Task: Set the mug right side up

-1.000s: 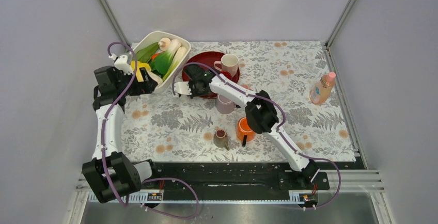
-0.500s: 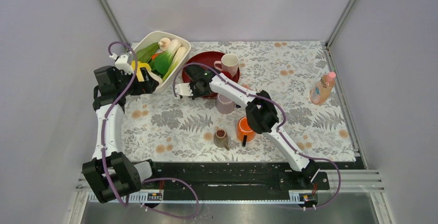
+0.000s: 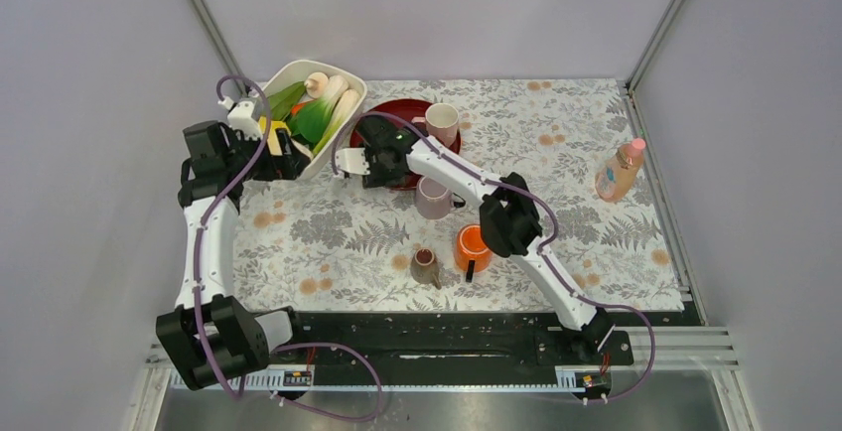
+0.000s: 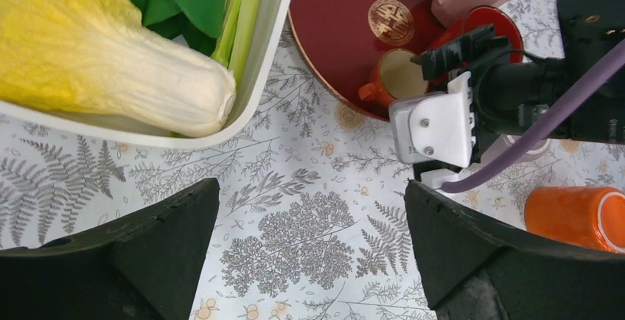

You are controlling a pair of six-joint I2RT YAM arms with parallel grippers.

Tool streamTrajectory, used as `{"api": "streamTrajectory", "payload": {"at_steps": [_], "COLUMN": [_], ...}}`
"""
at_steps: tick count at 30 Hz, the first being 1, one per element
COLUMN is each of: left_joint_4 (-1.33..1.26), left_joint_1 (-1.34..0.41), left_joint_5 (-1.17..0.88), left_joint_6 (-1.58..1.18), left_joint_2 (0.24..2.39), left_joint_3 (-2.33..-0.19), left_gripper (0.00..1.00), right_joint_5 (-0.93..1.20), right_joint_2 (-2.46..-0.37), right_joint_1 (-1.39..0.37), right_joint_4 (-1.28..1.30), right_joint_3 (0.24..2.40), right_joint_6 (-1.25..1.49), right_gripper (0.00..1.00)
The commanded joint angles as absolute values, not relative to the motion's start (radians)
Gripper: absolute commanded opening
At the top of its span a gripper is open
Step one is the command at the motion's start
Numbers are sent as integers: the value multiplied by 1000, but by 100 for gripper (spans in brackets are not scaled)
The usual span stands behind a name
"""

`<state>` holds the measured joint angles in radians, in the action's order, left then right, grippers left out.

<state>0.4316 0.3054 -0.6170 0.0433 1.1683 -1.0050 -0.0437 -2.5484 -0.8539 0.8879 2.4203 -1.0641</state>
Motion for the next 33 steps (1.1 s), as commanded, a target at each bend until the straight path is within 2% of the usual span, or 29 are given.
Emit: {"api": "streamTrajectory", "payload": {"at_steps": [1, 3, 5, 7, 10, 14, 19, 23, 27, 31, 33], "left_joint_4": [487, 550, 611, 672, 797, 872, 968, 923, 789, 699, 699], "left_joint_1": [258, 224, 168, 65, -179, -474, -904, -1142, -1242, -1255, -1245], "left_joint_5": [-631, -642, -679, -713, -713, -657, -472, -266, -126, -13, 33], "left_joint_6": [149, 209, 258, 344, 524, 712, 905, 950, 1003, 1059, 1091], "left_joint_2": [1149, 1141, 1133, 1124, 1093, 1054, 1152, 1322, 1482, 1647, 1682], "left_joint_3": [-1123, -1172, -1221, -1258, -1299, -1289, -1248, -1230, -1200, -1208, -1203], "left_gripper": [99, 99, 99, 99, 99, 99, 99, 99, 88, 61, 55], "right_joint_5": [-88, -111, -138, -176, -250, -340, -302, -240, -238, -219, -212], "right_joint_2": [-2318, -2235, -2148, -2076, -1976, -1787, -1570, -1397, -1264, -1203, -1199], "right_joint_1": [-866, -873, -876, -871, -840, -763, -592, -455, -432, -424, -423], "right_joint_4": [795, 744, 681, 659, 693, 681, 680, 606, 563, 530, 531], "right_joint_3": [2366, 2294, 2226, 2192, 2143, 1901, 1599, 1343, 1181, 1092, 1079], "right_joint_6": [-982, -950, -886, -786, -604, -448, -160, -52, -47, -37, -32], "right_gripper": [69, 79, 98, 99, 99, 99, 100, 99, 100, 100, 99]}}
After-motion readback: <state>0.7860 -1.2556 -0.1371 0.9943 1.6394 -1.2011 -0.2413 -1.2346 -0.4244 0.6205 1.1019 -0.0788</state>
